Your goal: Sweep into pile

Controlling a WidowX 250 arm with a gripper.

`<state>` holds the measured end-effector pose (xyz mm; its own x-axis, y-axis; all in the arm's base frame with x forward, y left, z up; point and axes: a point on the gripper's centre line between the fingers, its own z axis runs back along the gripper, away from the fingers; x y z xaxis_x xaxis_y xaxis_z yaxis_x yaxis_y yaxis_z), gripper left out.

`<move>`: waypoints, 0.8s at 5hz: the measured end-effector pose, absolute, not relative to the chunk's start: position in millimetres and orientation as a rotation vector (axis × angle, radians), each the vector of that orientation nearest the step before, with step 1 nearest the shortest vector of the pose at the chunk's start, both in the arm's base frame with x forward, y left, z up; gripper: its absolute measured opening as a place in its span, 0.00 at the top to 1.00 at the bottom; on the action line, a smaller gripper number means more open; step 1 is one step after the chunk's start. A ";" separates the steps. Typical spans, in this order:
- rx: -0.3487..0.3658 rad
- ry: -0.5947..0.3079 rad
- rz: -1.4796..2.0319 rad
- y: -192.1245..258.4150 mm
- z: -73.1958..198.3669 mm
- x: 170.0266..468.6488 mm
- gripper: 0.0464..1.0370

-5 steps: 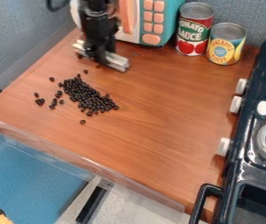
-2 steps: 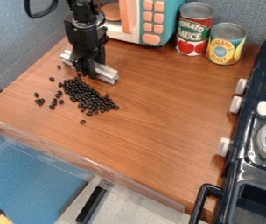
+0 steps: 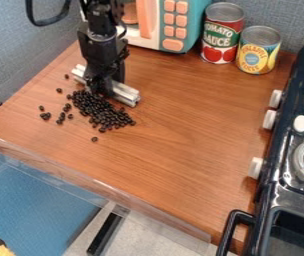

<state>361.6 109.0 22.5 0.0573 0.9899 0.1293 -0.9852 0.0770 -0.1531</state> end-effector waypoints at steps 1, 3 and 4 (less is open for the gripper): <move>-0.016 -0.224 1.529 108.1 22.5 352.7 0.65; -0.084 -0.287 1.456 103.2 38.9 359.8 0.65; -0.160 -0.329 1.381 94.1 61.5 369.7 0.65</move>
<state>369.7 94.1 61.5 0.1527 0.9790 0.1350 -0.9346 0.1875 -0.3023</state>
